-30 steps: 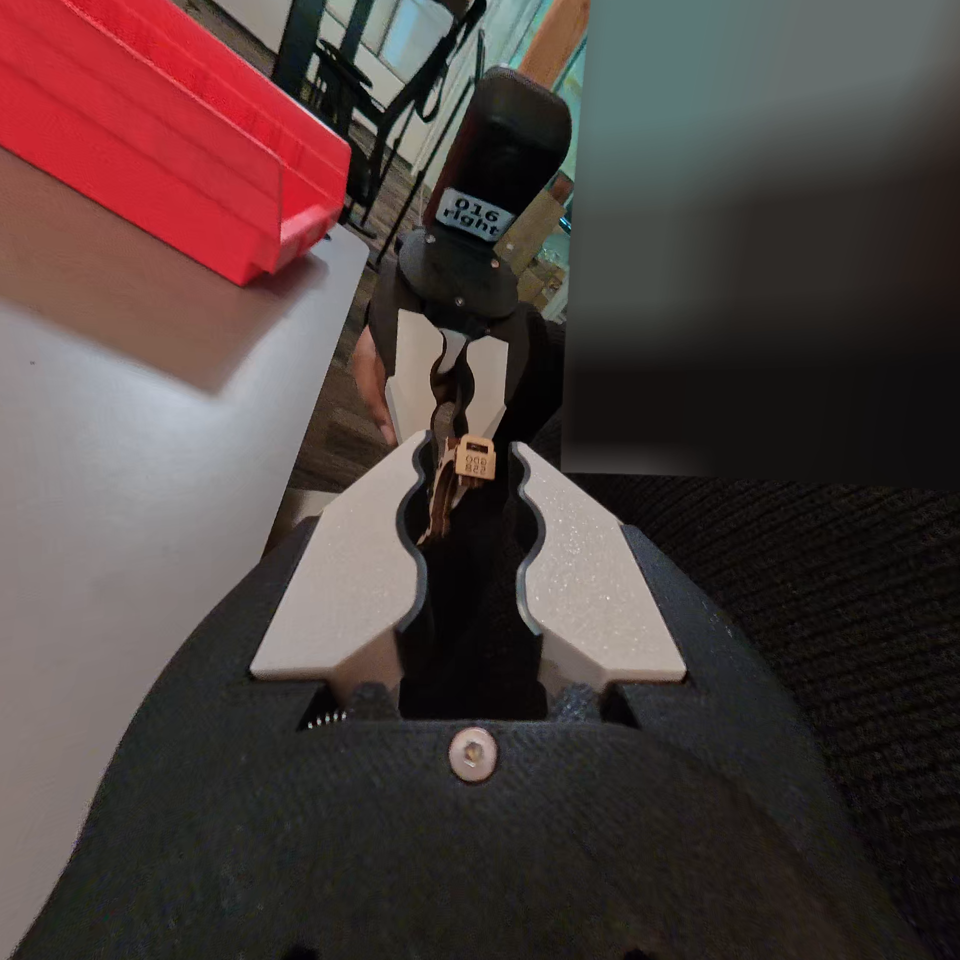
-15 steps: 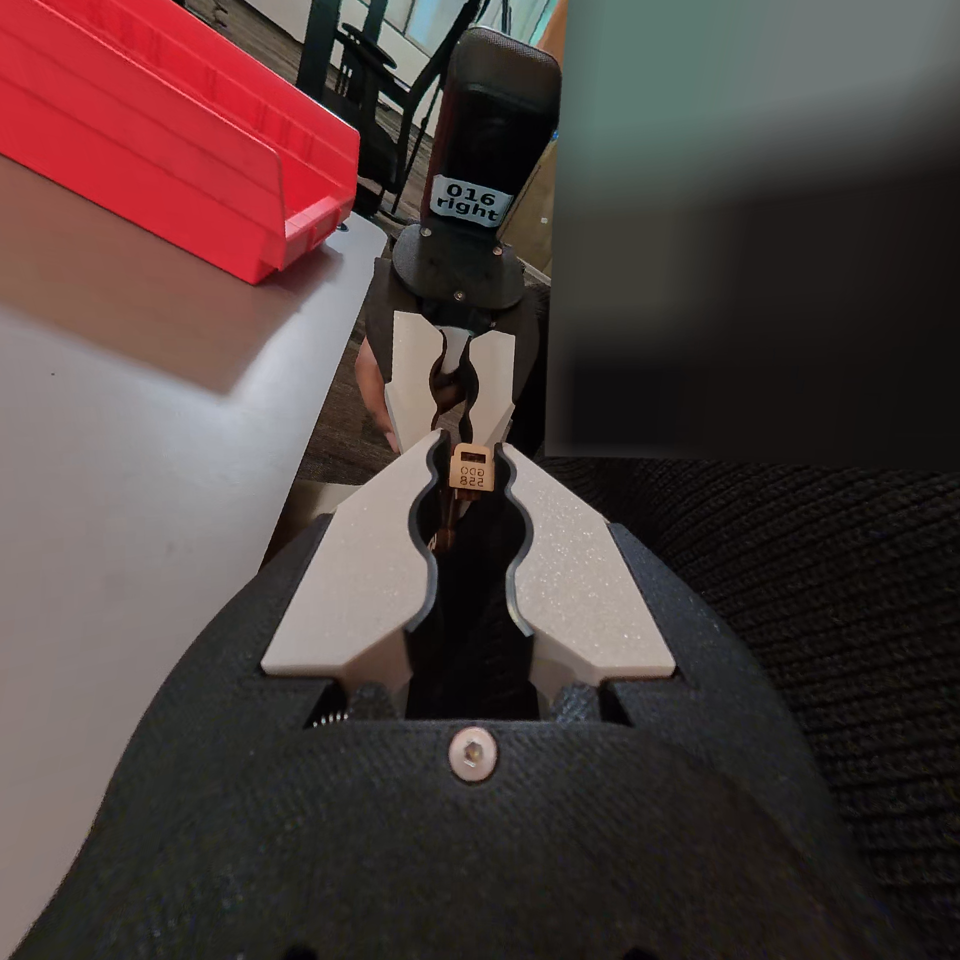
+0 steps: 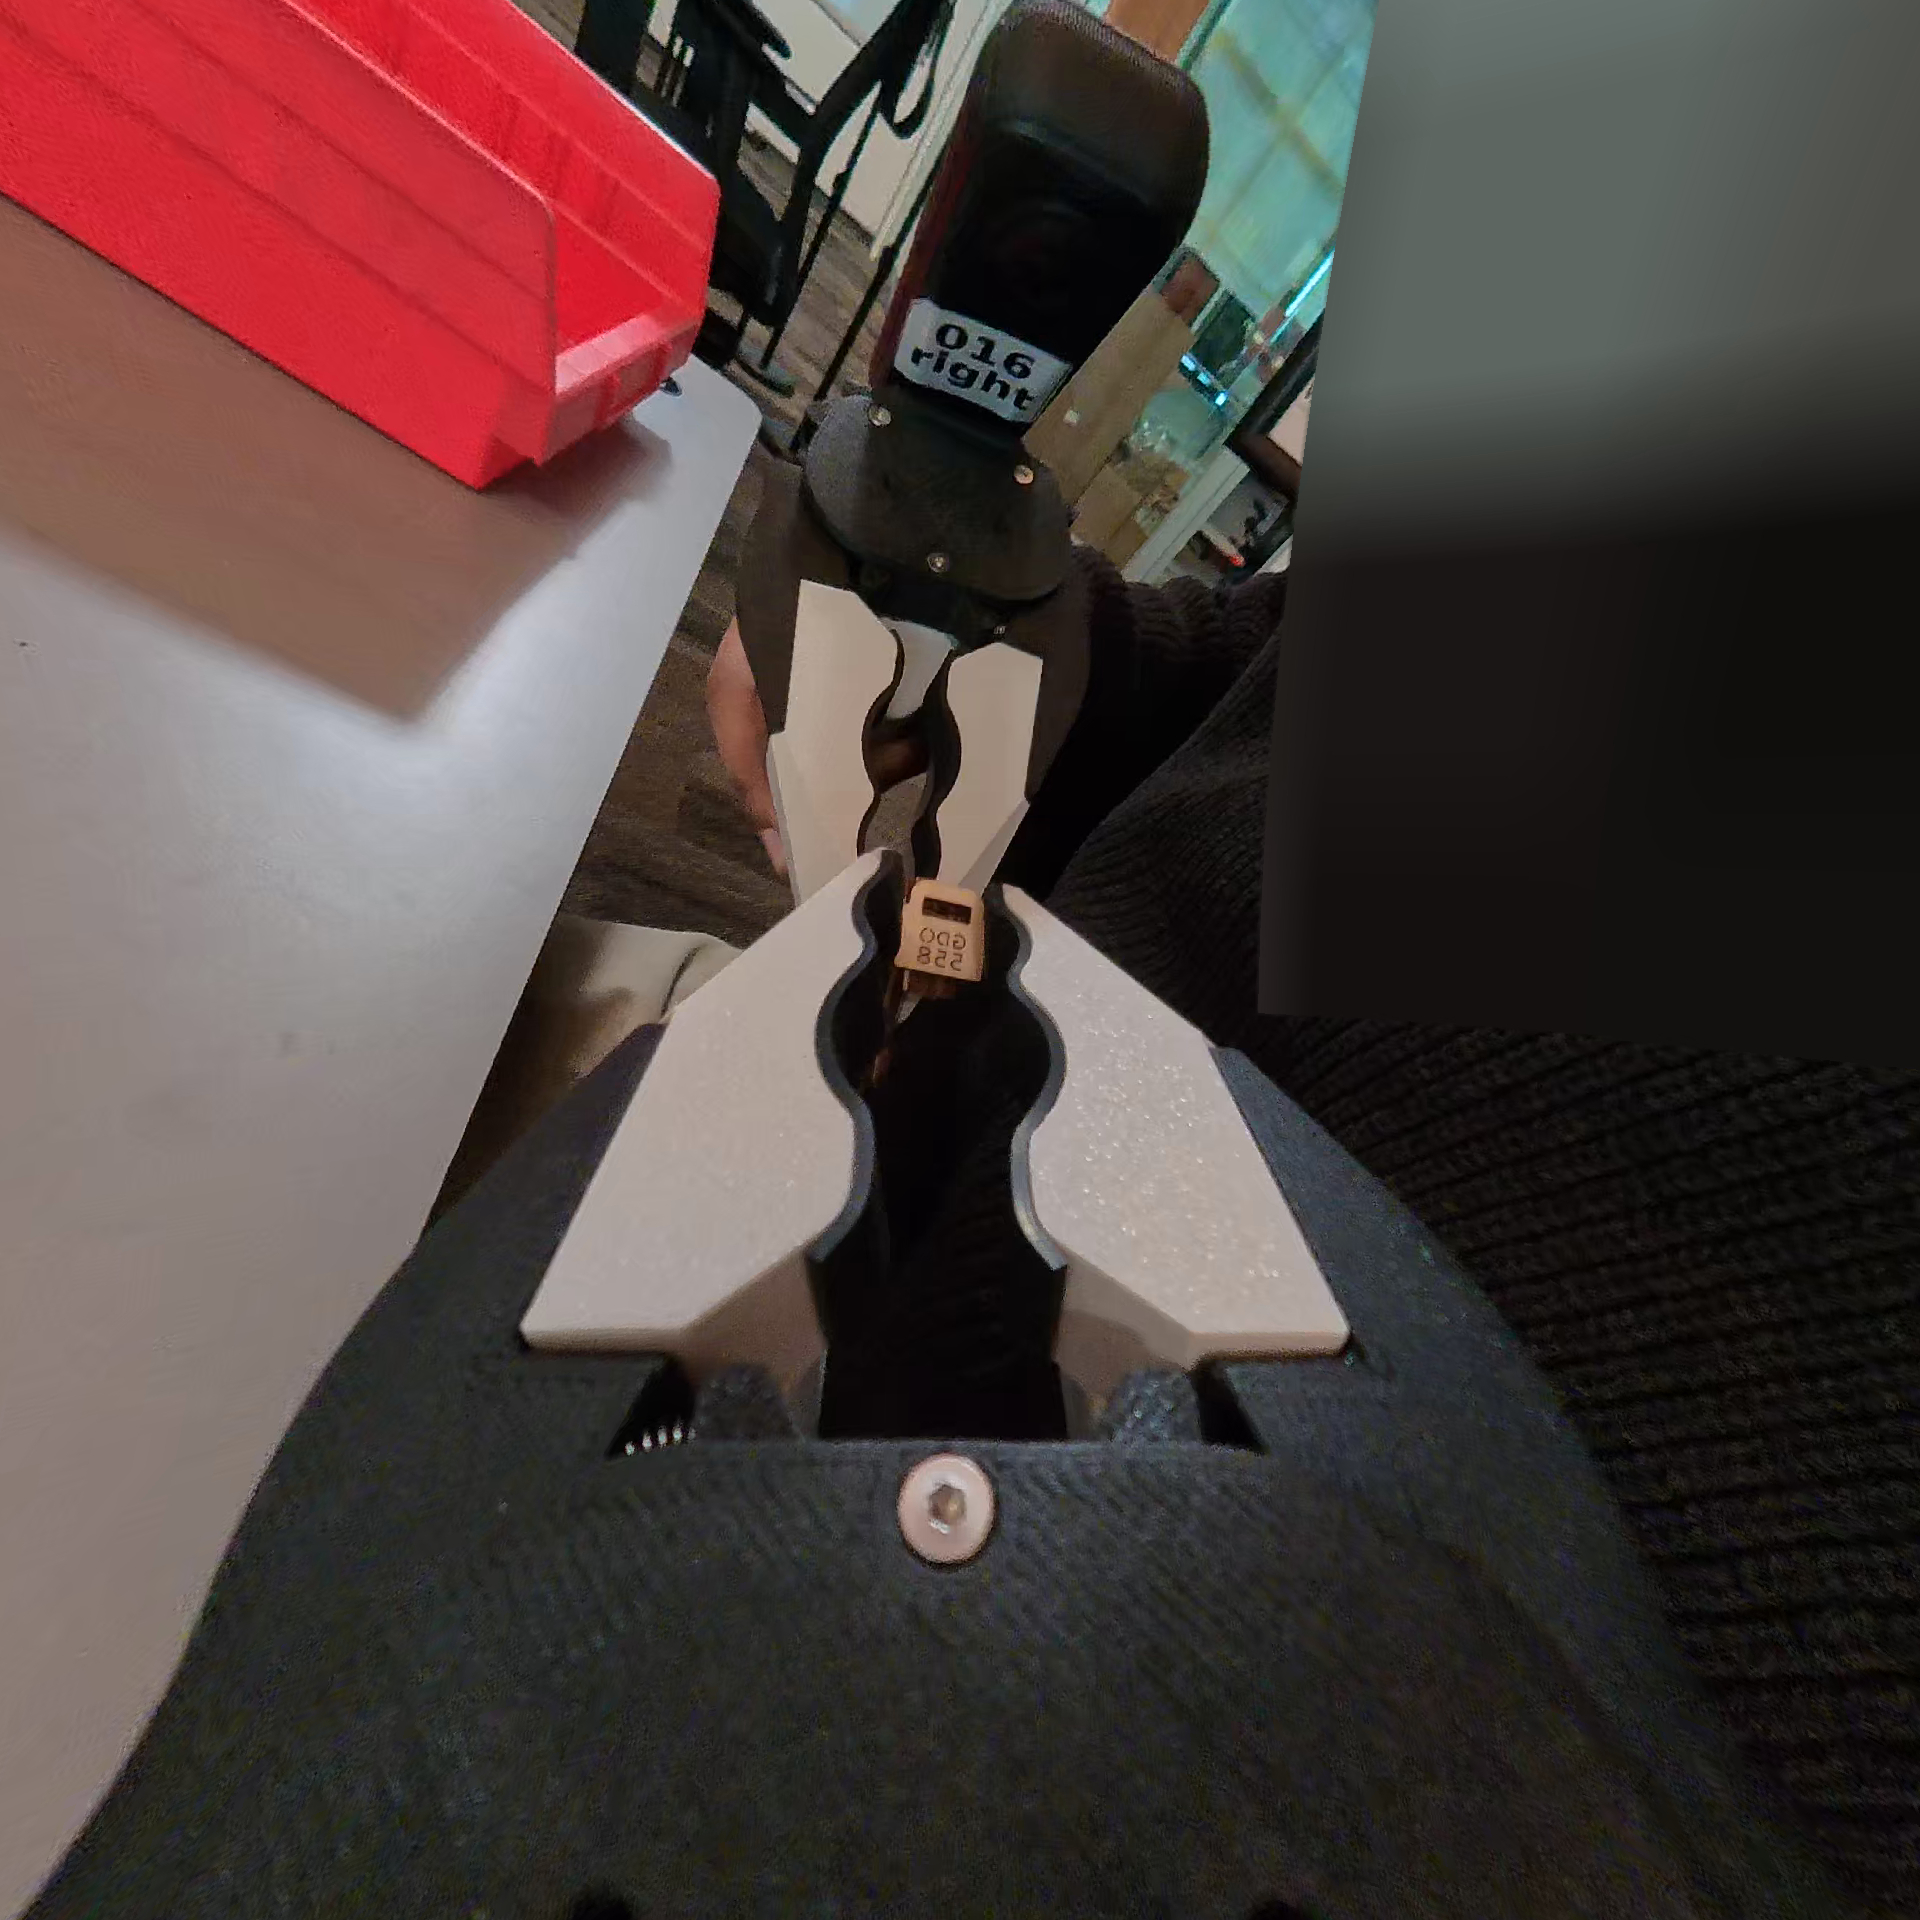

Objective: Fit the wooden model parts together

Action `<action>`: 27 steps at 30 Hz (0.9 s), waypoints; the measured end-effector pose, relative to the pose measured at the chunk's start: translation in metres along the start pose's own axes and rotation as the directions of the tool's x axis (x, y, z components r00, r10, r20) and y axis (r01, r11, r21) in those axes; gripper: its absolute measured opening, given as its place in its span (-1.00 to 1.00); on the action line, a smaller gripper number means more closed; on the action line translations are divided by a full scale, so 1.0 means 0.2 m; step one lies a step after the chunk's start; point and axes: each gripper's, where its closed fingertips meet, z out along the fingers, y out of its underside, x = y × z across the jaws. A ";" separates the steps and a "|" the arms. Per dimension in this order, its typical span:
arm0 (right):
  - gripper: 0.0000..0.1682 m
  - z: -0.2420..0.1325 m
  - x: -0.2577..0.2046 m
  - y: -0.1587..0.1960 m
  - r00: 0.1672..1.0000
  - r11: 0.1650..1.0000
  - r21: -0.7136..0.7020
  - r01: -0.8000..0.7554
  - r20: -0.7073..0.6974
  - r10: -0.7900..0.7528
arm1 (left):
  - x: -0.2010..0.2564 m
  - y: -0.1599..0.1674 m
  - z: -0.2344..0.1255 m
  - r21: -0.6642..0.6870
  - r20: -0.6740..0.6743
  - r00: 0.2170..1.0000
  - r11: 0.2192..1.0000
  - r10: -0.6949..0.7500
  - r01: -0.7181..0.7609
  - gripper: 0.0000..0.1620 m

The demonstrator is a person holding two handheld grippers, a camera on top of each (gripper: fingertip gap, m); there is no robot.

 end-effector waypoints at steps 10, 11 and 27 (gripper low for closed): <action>-0.91 0.01 0.01 -0.02 1.000 1.000 0.012 0.000 -0.008 0.000 | -0.01 -0.02 -0.01 0.048 -0.040 0.998 0.998 -0.046 0.048 -0.81; -0.91 0.00 0.01 -0.02 0.999 1.000 0.011 0.022 -0.025 -0.021 | -0.02 -0.03 -0.01 0.054 -0.025 0.999 0.998 -0.038 0.040 -0.70; -0.92 -0.12 0.19 -0.33 0.772 0.640 0.434 -0.634 0.312 0.553 | -0.17 -0.24 -0.12 0.383 -0.047 0.978 0.901 -0.202 0.204 -0.45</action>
